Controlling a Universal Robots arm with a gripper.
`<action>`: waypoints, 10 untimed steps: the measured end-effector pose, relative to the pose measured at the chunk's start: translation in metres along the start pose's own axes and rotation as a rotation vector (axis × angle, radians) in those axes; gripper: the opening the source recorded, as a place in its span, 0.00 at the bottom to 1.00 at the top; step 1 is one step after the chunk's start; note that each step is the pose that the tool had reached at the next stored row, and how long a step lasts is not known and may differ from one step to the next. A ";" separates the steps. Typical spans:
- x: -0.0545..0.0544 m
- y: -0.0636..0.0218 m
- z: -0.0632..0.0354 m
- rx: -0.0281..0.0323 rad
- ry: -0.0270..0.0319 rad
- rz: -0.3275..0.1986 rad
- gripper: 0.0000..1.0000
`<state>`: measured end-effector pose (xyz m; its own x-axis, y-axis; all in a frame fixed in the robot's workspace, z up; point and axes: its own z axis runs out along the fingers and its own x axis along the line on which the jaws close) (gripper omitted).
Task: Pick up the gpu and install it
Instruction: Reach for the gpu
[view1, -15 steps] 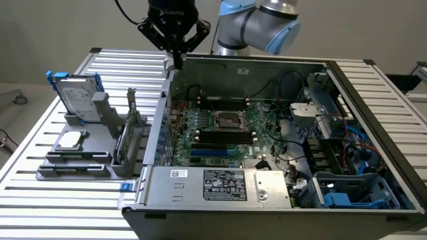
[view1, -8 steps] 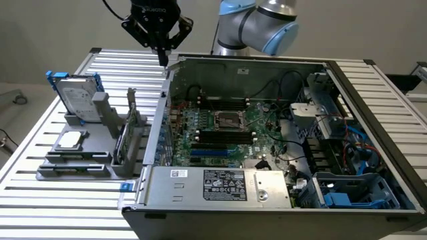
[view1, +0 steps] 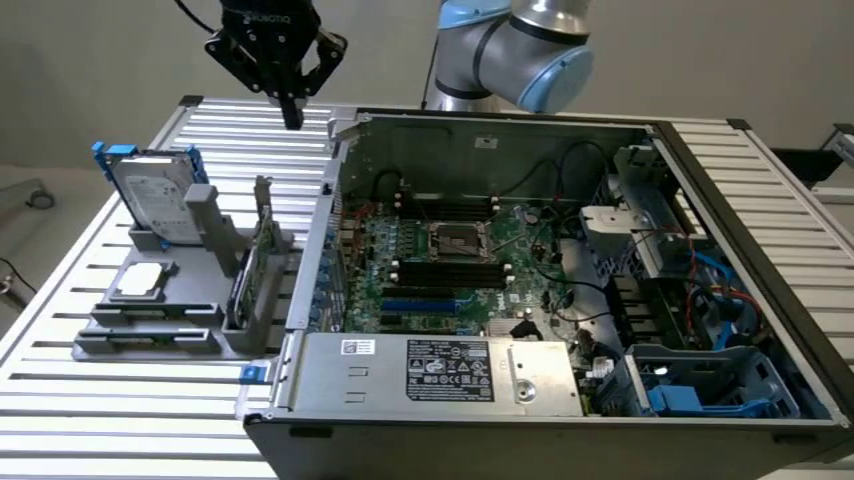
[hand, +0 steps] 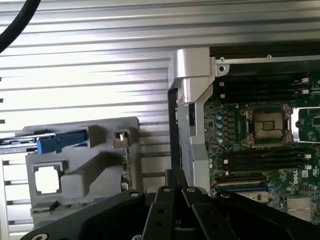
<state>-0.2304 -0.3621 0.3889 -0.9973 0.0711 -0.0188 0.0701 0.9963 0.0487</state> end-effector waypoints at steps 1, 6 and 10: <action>0.005 0.0006 0.0004 0.0000 0.0001 0.000 0.11; 0.028 0.0037 0.0020 0.0000 0.0001 0.000 0.11; 0.046 0.0061 0.0029 0.0000 0.0009 0.000 0.11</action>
<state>-0.2762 -0.3525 0.3854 -0.9973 0.0712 -0.0179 0.0702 0.9963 0.0487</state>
